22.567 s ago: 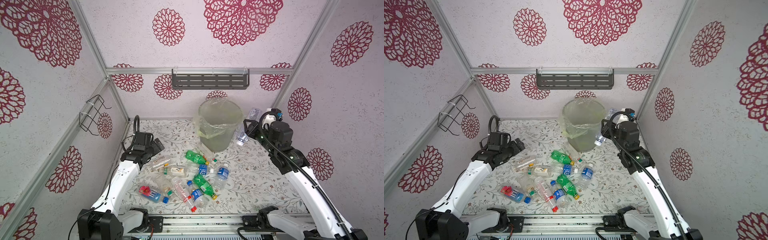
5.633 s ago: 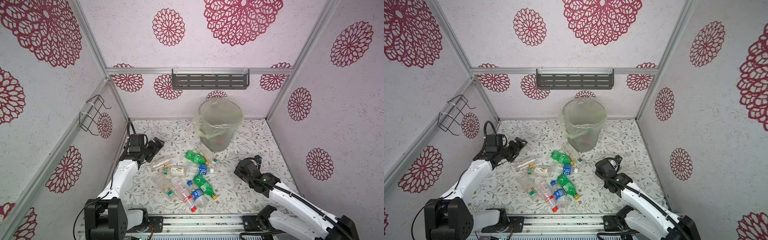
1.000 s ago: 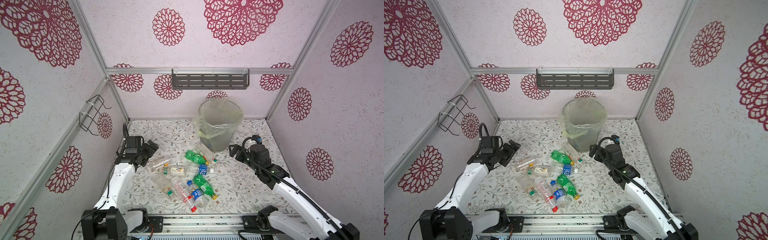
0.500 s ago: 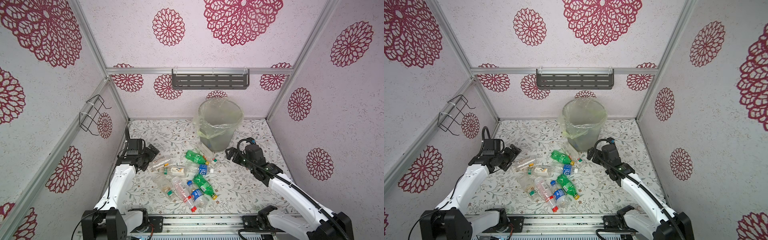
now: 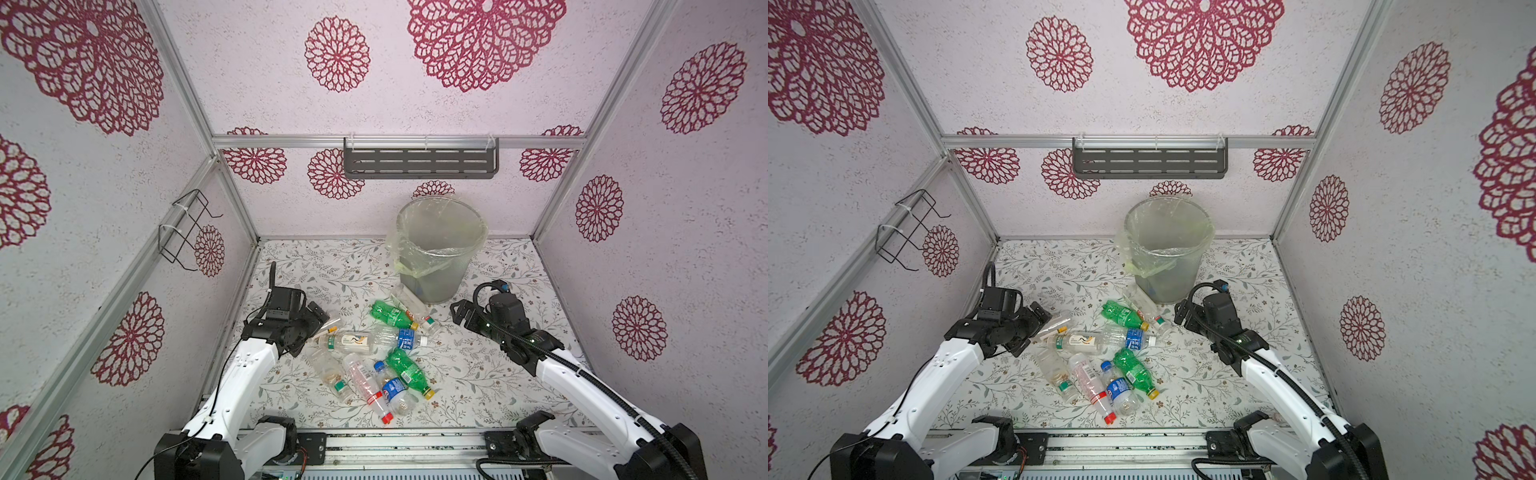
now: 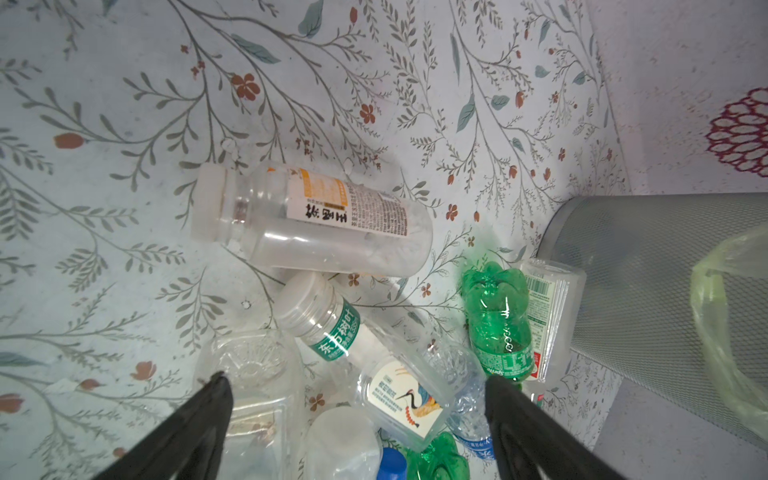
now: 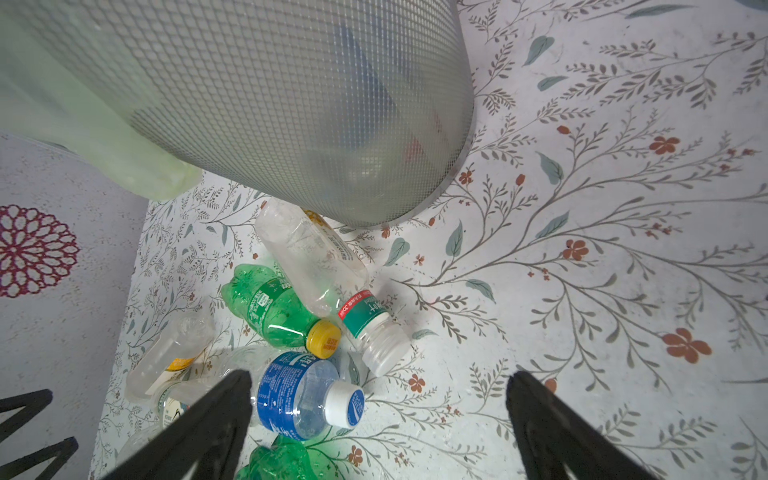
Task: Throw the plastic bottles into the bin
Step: 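Lower the left gripper onto the clear square bottle in the pile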
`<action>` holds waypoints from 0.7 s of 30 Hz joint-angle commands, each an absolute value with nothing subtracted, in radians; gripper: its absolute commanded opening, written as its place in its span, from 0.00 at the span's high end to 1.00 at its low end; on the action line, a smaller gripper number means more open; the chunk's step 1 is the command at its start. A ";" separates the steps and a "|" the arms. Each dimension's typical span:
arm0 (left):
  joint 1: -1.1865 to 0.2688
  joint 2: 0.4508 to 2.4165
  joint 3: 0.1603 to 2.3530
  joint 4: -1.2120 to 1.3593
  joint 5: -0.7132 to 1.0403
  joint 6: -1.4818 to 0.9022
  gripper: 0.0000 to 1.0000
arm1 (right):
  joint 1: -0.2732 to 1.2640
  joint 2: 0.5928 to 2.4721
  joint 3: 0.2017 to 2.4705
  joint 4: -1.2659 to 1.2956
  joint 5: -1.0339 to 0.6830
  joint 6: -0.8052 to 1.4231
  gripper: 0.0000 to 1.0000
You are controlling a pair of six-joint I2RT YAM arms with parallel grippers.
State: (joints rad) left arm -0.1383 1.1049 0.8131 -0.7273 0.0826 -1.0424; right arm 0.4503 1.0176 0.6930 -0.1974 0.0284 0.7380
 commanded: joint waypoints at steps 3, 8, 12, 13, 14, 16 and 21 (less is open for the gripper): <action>-0.178 1.055 0.764 -0.761 0.036 -1.107 0.03 | 0.446 0.968 0.669 -0.199 0.043 0.759 0.01; -0.230 1.015 0.719 -0.778 0.011 -1.161 0.03 | 0.445 0.966 0.647 -0.192 0.041 0.764 0.01; -0.287 1.003 0.674 -0.771 0.000 -1.206 0.03 | 0.446 0.969 0.643 -0.192 0.044 0.764 0.01; -0.297 1.005 0.666 -0.771 -0.004 -1.213 0.03 | 0.446 0.972 0.643 -0.190 0.045 0.765 0.01; -0.306 1.006 0.660 -0.770 -0.006 -1.221 0.03 | 0.446 0.973 0.643 -0.189 0.046 0.764 0.01; -0.325 1.013 0.648 -0.758 -0.006 -1.233 0.03 | 0.446 0.982 0.645 -0.183 0.044 0.762 0.01; -0.362 1.029 0.633 -0.777 -0.014 -1.238 0.03 | 0.446 1.010 0.670 -0.191 0.029 0.758 0.01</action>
State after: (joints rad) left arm -0.3435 1.0237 0.6437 -0.7662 0.0120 -1.2087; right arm 0.4503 1.0008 0.6411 -0.1989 0.0284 0.7528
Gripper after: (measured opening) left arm 0.974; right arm 0.989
